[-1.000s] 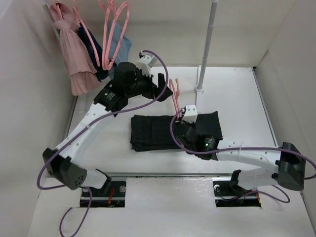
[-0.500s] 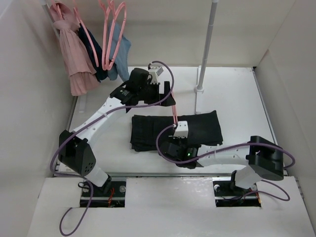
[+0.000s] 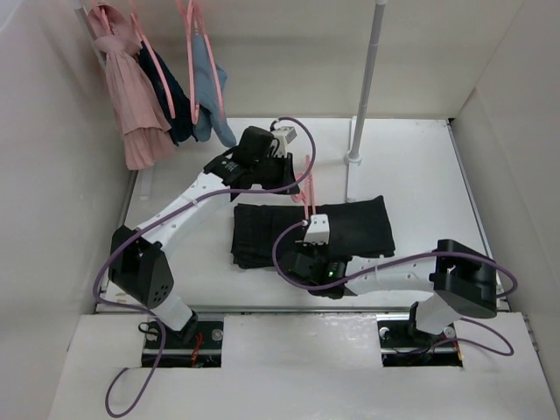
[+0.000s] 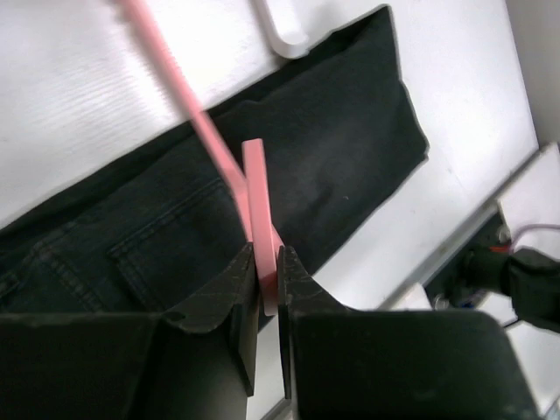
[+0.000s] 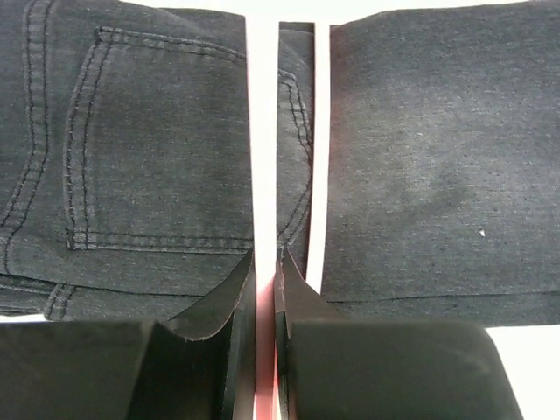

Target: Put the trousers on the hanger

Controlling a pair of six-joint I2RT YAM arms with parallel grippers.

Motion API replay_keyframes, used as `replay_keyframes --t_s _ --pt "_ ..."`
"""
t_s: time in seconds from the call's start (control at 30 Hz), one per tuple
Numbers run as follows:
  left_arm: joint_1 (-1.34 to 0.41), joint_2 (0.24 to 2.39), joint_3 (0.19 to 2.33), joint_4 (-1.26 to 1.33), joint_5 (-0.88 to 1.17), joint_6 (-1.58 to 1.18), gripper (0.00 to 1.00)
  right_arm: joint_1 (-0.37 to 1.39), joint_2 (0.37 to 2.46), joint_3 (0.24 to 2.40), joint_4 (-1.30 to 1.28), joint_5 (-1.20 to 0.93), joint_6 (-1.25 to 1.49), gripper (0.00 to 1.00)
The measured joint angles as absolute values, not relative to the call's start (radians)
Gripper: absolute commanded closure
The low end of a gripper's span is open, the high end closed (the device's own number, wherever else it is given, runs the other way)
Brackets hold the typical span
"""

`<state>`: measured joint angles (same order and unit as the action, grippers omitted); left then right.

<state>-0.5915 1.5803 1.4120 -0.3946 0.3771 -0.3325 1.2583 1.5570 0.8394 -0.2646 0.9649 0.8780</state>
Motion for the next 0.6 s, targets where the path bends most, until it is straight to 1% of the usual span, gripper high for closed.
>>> replay_keyframes --t_s 0.07,0.1,0.13,0.17,0.2,0.23,0.27,0.37,0.43,0.53,0.6 --pt "-0.594 1.581 1.414 -0.408 0.358 -0.326 1.0 1.258 1.564 0.843 -0.26 0.965 0.876 1.0" --pt "-0.594 1.581 1.414 -0.416 0.344 -0.321 1.0 1.258 1.564 0.843 -0.26 0.966 0.875 0.97" --pt "-0.594 1.581 1.414 -0.421 0.337 -0.319 1.0 1.258 1.564 0.844 -0.259 0.966 0.875 0.86" --pt "-0.592 1.581 1.412 -0.427 0.329 -0.319 1.0 1.257 1.564 0.844 -0.259 0.965 0.875 0.69" --pt "-0.591 1.579 1.407 -0.428 0.319 -0.319 1.0 1.257 1.563 0.844 -0.256 0.96 0.873 0.48" --pt "-0.591 1.575 1.402 -0.427 0.304 -0.32 1.0 1.256 1.563 0.843 -0.278 0.922 0.849 0.11" --pt "-0.588 1.569 1.395 -0.43 0.292 -0.321 1.0 1.256 1.564 0.841 -0.28 0.917 0.848 0.0" --pt "-0.583 1.547 1.37 -0.442 0.244 -0.334 1.0 1.256 1.553 0.842 -0.346 0.871 0.785 0.0" --pt "-0.58 1.541 1.365 -0.45 0.226 -0.341 1.0 1.256 1.507 0.848 -0.393 0.838 0.735 0.0" --pt "-0.575 1.541 1.359 -0.453 0.213 -0.351 1.0 1.241 1.35 0.867 -0.433 0.777 0.661 0.0" --pt "-0.573 1.541 1.355 -0.455 0.204 -0.357 1.0 1.182 1.217 0.891 -0.435 0.694 0.622 0.0"
